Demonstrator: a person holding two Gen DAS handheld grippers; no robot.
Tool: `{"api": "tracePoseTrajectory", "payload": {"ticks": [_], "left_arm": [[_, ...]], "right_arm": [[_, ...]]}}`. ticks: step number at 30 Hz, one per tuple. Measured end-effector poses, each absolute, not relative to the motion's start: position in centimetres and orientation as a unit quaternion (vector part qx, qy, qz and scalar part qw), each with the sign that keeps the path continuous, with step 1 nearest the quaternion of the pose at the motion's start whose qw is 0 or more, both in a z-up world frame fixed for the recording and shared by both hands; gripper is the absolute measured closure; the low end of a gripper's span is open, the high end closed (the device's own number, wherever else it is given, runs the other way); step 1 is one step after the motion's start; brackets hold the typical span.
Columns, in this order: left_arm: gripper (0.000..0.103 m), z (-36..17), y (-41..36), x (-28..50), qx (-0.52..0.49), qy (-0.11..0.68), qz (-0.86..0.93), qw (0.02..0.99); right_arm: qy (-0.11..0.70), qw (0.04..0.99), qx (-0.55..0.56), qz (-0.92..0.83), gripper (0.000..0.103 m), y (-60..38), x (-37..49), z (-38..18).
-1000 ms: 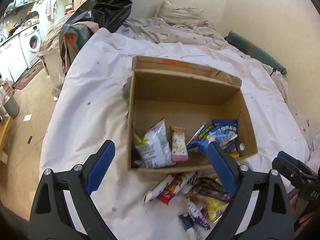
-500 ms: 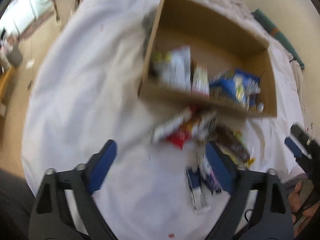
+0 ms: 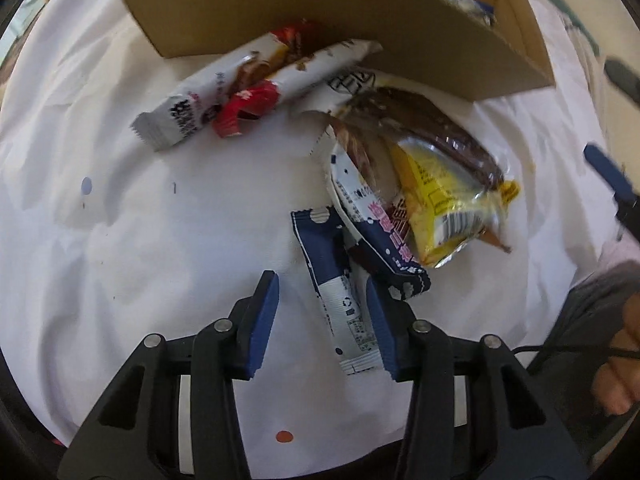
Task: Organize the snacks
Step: 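Grasp the blue-white stick snack with the left gripper, then grasp the brown chocolate pastry packet with the right gripper while the left holds the stick snack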
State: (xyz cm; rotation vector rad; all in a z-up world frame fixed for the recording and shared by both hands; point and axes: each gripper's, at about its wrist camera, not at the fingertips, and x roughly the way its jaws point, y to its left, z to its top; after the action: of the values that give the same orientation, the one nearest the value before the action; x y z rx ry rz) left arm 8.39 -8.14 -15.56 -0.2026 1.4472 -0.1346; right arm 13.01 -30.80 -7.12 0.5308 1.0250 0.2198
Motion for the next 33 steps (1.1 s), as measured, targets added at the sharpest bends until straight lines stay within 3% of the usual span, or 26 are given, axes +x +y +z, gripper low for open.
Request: {"api": "tracePoseTrajectory", "payload": {"ticks": [2,3,11,18,24,33], "left_arm": [[0.074,-15.7,-8.1,8.3,-0.084,0.663,-0.055,0.742],[0.090,-15.7,-7.9,8.2,-0.075,0.663,-0.045,0.743],[0.090,-12.9,-4.4,9.0,-0.097,0.659,-0.045,0.744],[0.090,-7.9,-1.7,10.1,-0.090,0.621,-0.044,0.777],[0.090,-7.9,-0.7,11.0,-0.108,0.601,-0.050,0.790],[0.090,-8.3,0.2,11.0,-0.144,0.599,-0.046,0.786]], "right_arm": [[0.486,0.831,0.251,0.103,0.009,-30.7,13.2,-7.2],[0.488,0.829,0.251,0.103,0.009,-30.7,13.2,-7.3],[0.542,0.795,0.215,0.168,0.009,-28.1,14.4,-8.2],[0.576,0.779,0.036,0.247,0.000,-21.7,15.4,-9.2],[0.605,0.744,-0.058,0.280,0.000,-18.2,15.8,-11.9],[0.612,0.733,-0.084,0.285,0.000,-16.5,16.5,-13.9]]}}
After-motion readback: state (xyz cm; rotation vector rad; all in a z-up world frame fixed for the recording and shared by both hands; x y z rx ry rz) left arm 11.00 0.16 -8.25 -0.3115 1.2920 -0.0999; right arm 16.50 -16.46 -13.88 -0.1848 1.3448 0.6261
